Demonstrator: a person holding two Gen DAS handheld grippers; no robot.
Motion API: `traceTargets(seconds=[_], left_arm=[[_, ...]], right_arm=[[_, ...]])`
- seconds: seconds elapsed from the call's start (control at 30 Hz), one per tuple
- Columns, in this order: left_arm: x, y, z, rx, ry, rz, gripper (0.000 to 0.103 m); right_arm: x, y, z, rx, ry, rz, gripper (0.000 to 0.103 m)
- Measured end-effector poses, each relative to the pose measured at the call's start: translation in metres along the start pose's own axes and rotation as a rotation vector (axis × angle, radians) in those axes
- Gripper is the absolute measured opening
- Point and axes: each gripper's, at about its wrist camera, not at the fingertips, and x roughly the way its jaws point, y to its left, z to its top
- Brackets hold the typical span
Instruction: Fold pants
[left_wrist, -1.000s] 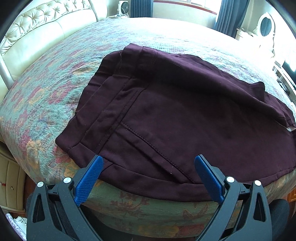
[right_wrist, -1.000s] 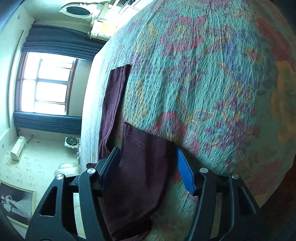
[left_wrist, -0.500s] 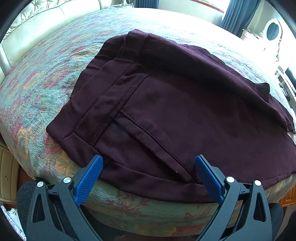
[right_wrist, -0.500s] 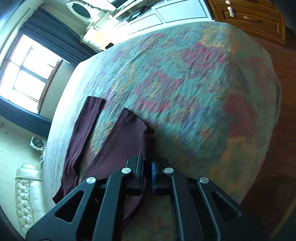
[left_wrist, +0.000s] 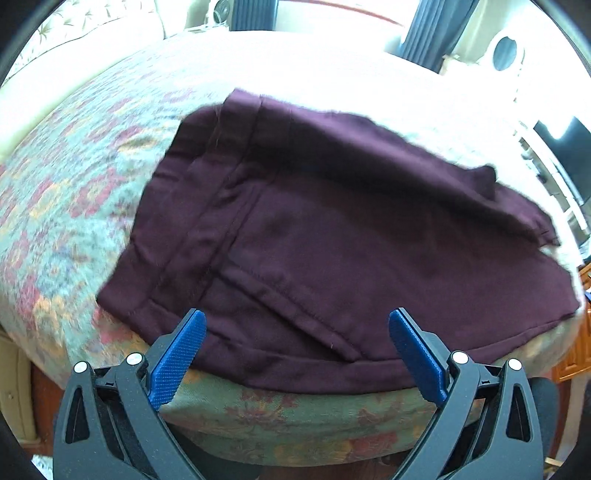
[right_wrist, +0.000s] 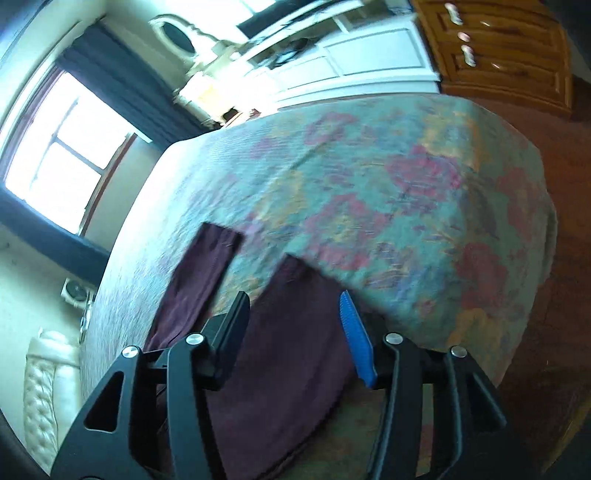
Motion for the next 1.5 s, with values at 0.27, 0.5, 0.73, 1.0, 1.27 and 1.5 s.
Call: traceTargets(seconds=[0.27,0.5,0.73,1.0,1.27,1.5], left_arm=[[0.008,0.081,0.094,-0.082,-0.066,-0.152,0.099],[0.078,0.134,0.18,-0.054,0.036,-0.29,0.099],[0.153,0.155,0.221,-0.169,0.254,-0.507,0.098],[0.177,0.124,0.247,-0.107,0.333,-0.596,0.098],[0.176,0.104,0.243,0.015,0.331,-0.488,0.034],[0.158,0.111,0.246,0.039,0.273,-0.458,0.01]], right_arm=[[0.066,0.217,-0.075,-0.433,0.314,0.349,0.071],[0.128,0.341,-0.163,-0.732,0.545,0.386,0.071],[0.188,0.372,-0.182,-0.749,0.691,0.363,0.071],[0.225,0.378,-0.198,-0.848,0.828,0.314,0.071],[0.234,0.389,-0.218,-0.961,0.923,0.281,0.071],[0.228,0.395,-0.248,-1.177,0.966,0.194,0.008]])
